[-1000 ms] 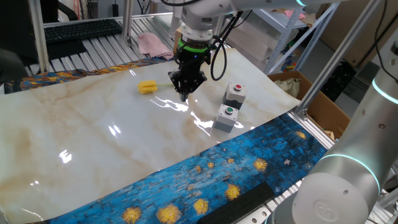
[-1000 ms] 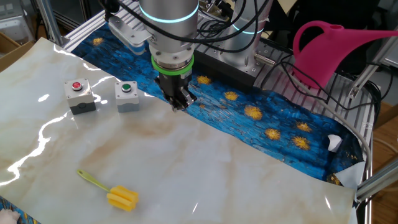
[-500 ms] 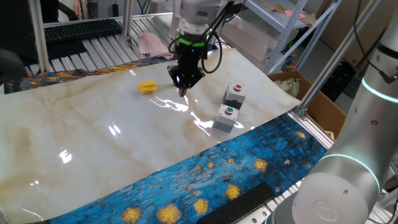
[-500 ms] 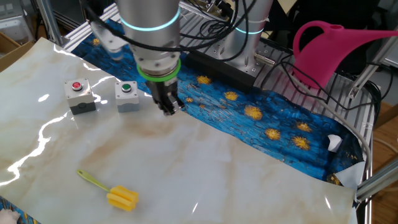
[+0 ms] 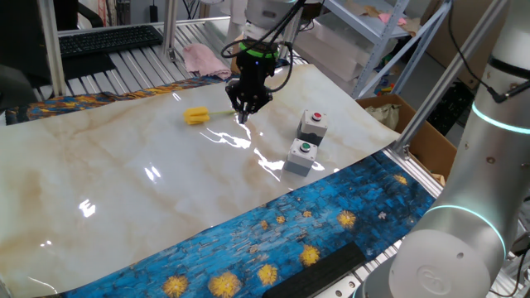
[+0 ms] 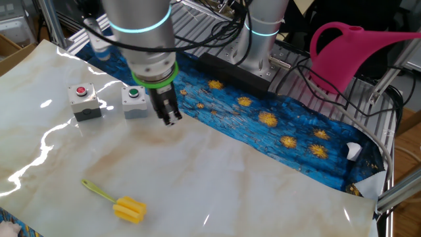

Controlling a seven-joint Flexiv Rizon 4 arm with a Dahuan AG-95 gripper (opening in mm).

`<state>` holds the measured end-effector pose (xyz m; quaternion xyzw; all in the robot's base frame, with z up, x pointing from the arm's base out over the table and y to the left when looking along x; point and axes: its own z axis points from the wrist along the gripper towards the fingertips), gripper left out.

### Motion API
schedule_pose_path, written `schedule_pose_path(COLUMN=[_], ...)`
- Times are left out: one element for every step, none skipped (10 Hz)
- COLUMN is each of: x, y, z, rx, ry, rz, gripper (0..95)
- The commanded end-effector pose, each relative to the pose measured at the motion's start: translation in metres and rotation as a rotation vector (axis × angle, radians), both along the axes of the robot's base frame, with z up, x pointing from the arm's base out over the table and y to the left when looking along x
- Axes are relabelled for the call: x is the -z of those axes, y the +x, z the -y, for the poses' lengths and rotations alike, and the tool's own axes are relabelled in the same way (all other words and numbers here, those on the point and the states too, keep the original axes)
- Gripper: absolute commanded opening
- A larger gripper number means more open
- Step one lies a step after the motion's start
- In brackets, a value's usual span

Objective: Scrub the table with a brush

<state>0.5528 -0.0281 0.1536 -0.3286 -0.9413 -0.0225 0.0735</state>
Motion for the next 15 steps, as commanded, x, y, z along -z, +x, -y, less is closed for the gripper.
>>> schedule_pose_path(x=[0.007,0.008,0.009,0.010,0.011,0.015,0.017,0.018,0.019,0.020,0.021,0.024,0.027,0.030,0.032], y=[0.016,0.020,0.028,0.036,0.040,0.047,0.051,0.053,0.057,0.059,0.060,0.062,0.064,0.066,0.067], z=[0.007,0.009,0.012,0.016,0.018,0.020,0.022,0.024,0.025,0.027,0.027,0.027,0.028,0.028,0.029], rx=[0.122,0.132,0.163,0.199,0.214,0.231,0.247,0.266,0.287,0.305,0.323,0.339,0.348,0.361,0.368], ry=[-0.026,-0.028,-0.036,-0.044,-0.049,-0.066,-0.078,-0.083,-0.091,-0.097,-0.098,-0.104,-0.111,-0.121,-0.128], rz=[-0.001,0.000,0.001,-0.003,-0.004,-0.001,0.005,0.007,0.009,0.008,0.006,0.007,0.011,0.018,0.024], gripper=[0.0,0.0,0.0,0.0,0.0,0.0,0.0,0.0,0.0,0.0,0.0,0.0,0.0,0.0,0.0])
